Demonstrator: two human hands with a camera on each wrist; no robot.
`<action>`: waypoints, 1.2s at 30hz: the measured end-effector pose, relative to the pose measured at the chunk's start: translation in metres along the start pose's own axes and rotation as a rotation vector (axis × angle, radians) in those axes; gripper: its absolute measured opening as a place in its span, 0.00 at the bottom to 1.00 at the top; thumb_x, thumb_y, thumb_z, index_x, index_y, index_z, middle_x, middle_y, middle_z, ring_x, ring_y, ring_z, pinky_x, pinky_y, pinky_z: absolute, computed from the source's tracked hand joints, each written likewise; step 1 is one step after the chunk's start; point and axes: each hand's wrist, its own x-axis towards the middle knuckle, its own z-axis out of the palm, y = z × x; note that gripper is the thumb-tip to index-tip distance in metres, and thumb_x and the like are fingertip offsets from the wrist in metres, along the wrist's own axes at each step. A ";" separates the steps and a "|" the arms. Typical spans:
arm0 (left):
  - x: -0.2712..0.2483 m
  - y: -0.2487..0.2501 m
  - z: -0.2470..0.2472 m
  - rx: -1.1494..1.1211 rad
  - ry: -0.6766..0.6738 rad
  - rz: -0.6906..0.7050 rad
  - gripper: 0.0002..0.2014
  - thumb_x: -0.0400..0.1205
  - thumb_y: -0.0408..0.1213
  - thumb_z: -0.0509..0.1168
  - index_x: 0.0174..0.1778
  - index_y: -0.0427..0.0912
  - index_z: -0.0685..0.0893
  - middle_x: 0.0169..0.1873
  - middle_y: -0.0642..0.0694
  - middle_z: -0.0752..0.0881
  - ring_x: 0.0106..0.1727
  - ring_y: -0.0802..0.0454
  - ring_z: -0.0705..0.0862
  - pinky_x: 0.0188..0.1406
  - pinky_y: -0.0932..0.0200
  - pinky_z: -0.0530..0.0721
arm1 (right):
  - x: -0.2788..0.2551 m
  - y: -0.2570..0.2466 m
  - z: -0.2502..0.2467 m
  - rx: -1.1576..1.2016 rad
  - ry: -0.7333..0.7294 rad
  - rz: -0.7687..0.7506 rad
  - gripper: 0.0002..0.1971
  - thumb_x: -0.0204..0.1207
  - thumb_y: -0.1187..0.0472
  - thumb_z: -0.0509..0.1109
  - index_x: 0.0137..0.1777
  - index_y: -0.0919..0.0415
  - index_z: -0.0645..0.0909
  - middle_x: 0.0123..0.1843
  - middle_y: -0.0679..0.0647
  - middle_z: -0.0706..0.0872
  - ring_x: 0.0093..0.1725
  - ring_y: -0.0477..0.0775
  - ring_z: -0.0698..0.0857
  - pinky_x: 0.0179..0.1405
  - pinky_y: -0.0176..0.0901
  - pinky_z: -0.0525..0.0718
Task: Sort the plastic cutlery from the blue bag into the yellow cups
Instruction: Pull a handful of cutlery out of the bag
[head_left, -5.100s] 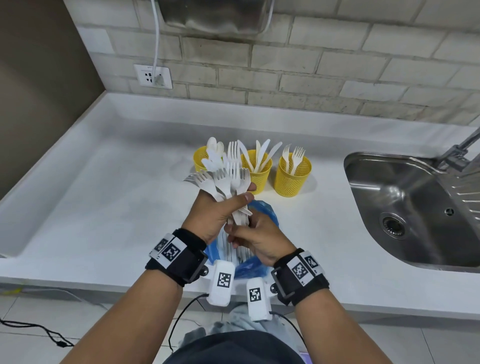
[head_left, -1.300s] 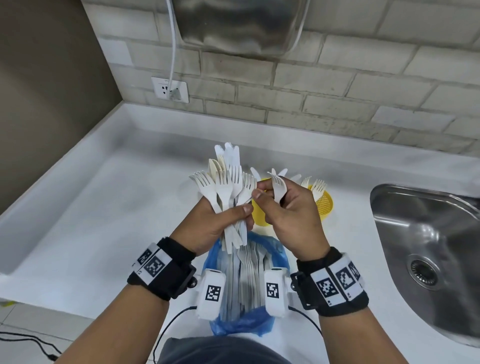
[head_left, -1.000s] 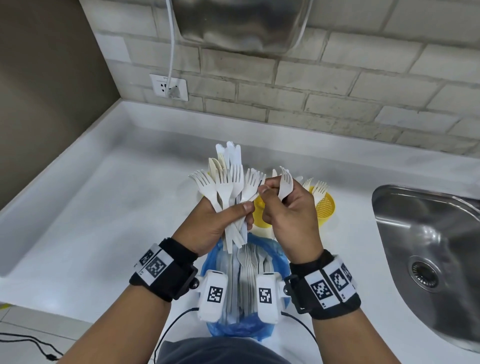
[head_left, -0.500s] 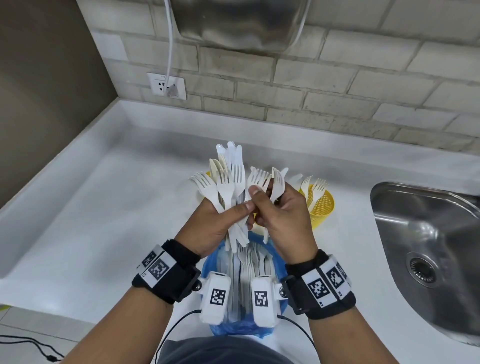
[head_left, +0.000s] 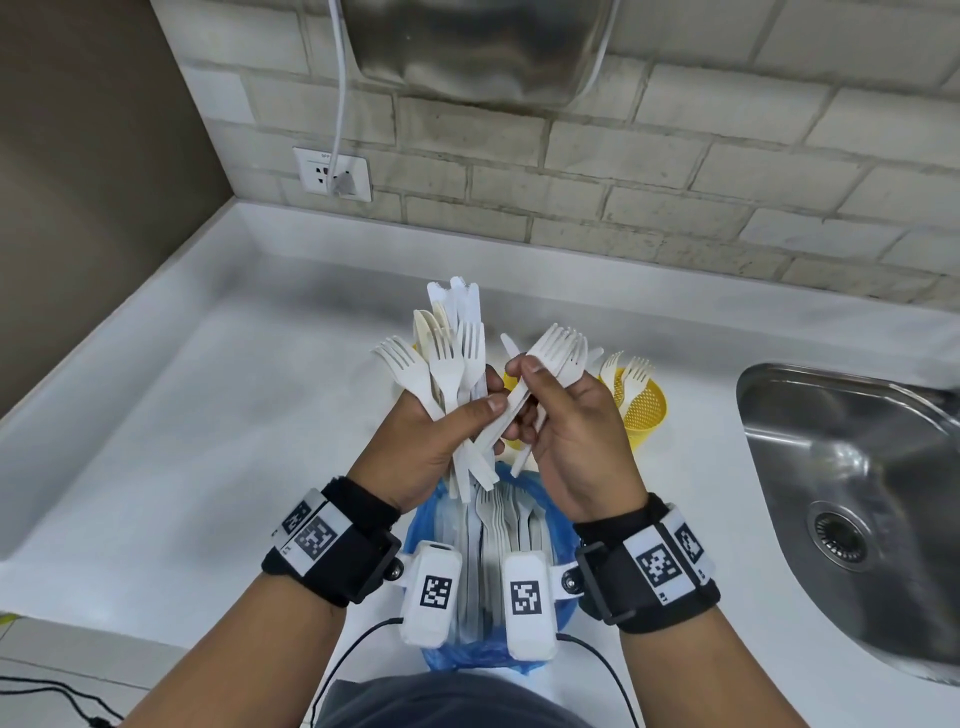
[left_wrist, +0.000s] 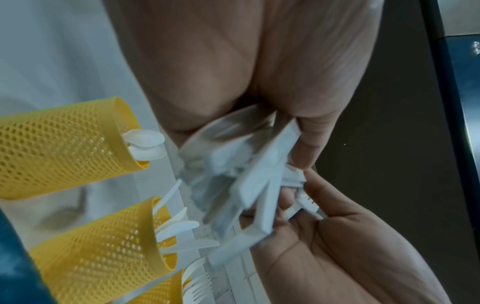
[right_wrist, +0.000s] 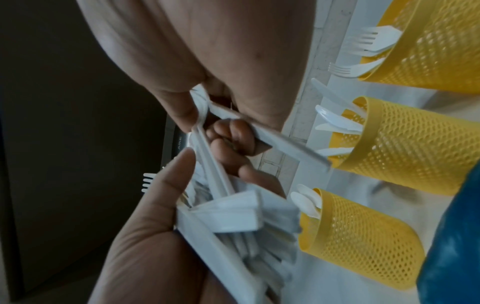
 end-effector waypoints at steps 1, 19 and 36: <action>0.000 0.002 0.001 0.007 -0.009 0.008 0.15 0.80 0.34 0.70 0.59 0.30 0.82 0.40 0.40 0.89 0.40 0.46 0.89 0.43 0.53 0.89 | 0.001 0.000 0.000 0.037 0.011 0.007 0.10 0.87 0.59 0.67 0.46 0.63 0.84 0.34 0.66 0.85 0.32 0.64 0.78 0.38 0.54 0.78; 0.003 -0.003 -0.002 0.191 -0.040 -0.033 0.05 0.85 0.31 0.65 0.44 0.43 0.82 0.31 0.39 0.78 0.31 0.43 0.76 0.36 0.51 0.79 | -0.001 -0.040 -0.003 -0.437 0.031 -0.244 0.08 0.83 0.64 0.73 0.42 0.58 0.85 0.23 0.38 0.81 0.22 0.38 0.78 0.30 0.29 0.74; -0.003 0.002 -0.004 0.409 0.027 -0.058 0.05 0.87 0.29 0.67 0.46 0.35 0.82 0.23 0.50 0.77 0.25 0.51 0.74 0.32 0.58 0.79 | 0.007 -0.028 -0.003 0.202 -0.074 0.030 0.09 0.87 0.64 0.66 0.43 0.55 0.79 0.29 0.52 0.64 0.22 0.48 0.61 0.27 0.43 0.65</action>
